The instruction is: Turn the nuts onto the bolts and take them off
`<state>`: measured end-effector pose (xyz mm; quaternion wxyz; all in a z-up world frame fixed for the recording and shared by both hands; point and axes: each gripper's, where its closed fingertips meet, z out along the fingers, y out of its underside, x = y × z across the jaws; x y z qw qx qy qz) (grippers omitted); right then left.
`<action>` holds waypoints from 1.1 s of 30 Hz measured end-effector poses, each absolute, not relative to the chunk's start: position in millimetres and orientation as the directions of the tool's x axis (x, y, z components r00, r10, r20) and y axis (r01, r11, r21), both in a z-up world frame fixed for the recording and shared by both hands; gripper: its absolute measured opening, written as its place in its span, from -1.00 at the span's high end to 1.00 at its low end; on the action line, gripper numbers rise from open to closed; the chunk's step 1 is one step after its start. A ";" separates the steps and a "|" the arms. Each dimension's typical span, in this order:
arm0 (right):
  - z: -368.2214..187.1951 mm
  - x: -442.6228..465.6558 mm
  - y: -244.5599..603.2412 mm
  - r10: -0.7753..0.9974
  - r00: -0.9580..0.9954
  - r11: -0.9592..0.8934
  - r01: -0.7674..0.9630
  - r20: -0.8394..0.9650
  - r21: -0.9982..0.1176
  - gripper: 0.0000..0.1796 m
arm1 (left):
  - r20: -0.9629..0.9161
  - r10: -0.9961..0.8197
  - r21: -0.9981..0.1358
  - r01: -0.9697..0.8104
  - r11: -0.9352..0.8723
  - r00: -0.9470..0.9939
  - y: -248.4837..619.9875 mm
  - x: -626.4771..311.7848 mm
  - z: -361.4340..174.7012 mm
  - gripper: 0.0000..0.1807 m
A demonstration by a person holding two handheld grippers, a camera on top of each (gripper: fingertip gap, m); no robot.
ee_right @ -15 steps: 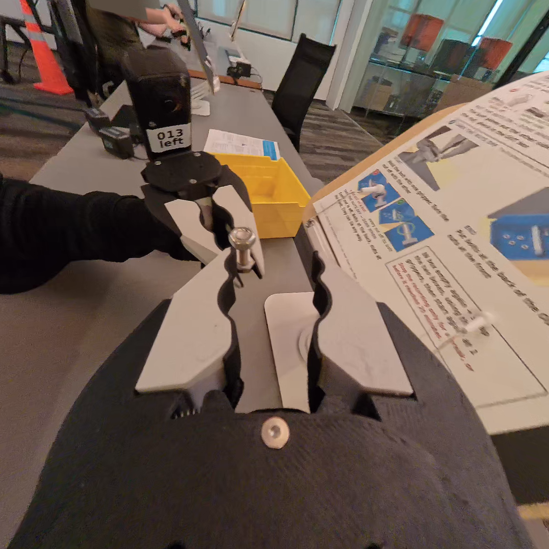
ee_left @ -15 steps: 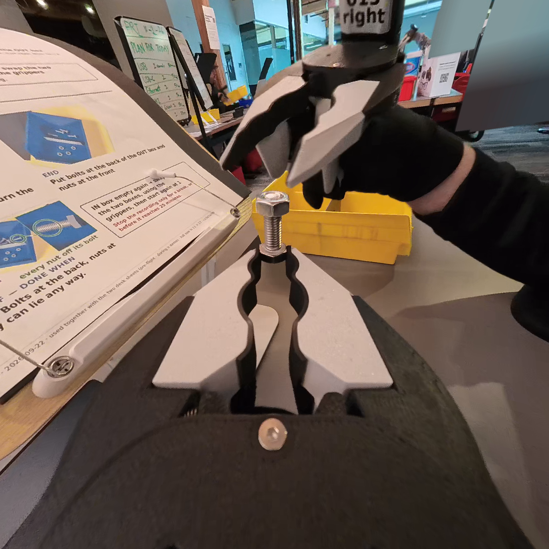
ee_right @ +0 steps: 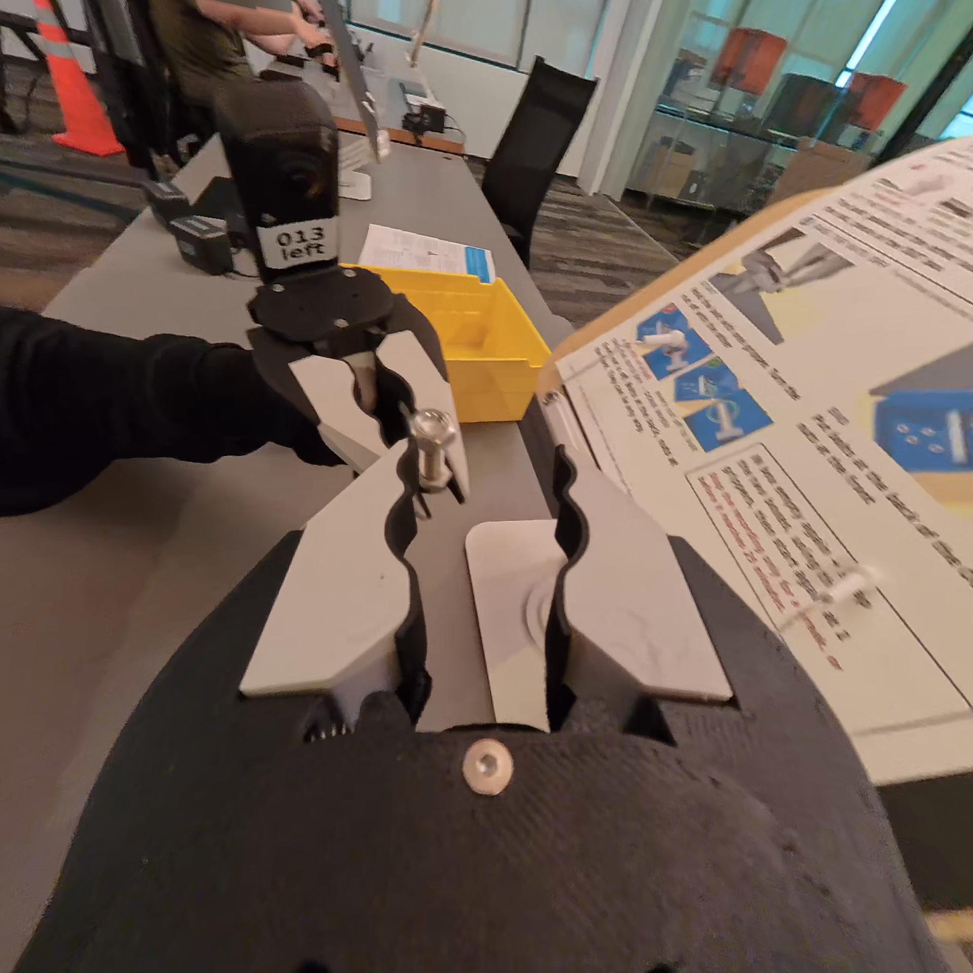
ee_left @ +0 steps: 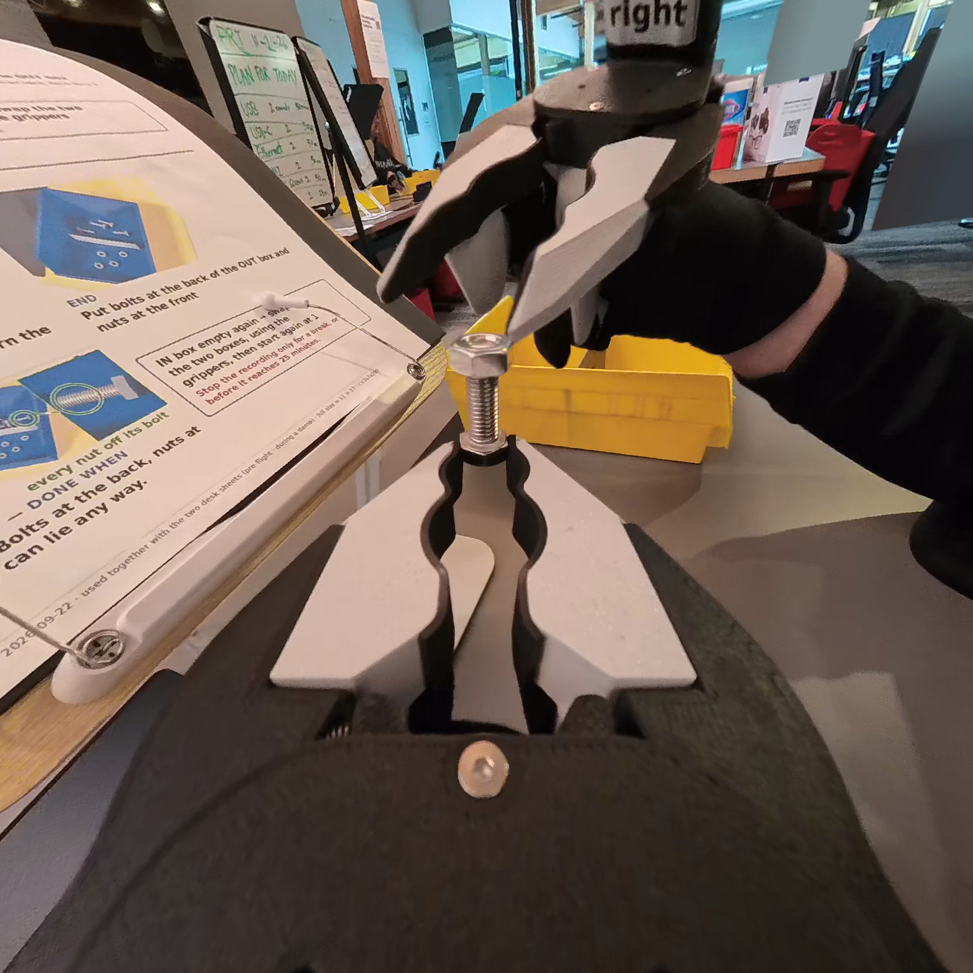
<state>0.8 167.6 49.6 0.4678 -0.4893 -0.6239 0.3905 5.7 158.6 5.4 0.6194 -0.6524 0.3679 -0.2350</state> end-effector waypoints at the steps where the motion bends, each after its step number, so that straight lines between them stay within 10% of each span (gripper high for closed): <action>1: 49.8 -2.1 162.0 0.973 -0.104 0.227 0.242 0.207 -0.943 0.45 | -0.150 -0.772 -0.981 -0.193 0.036 0.618 158.8 6.5 4.2 0.84; 33: 49.0 -3.7 156.5 0.966 -0.119 0.255 0.262 0.231 -0.931 0.48 | -0.180 -0.766 -0.972 -0.229 0.044 0.617 158.9 9.5 0.0 0.84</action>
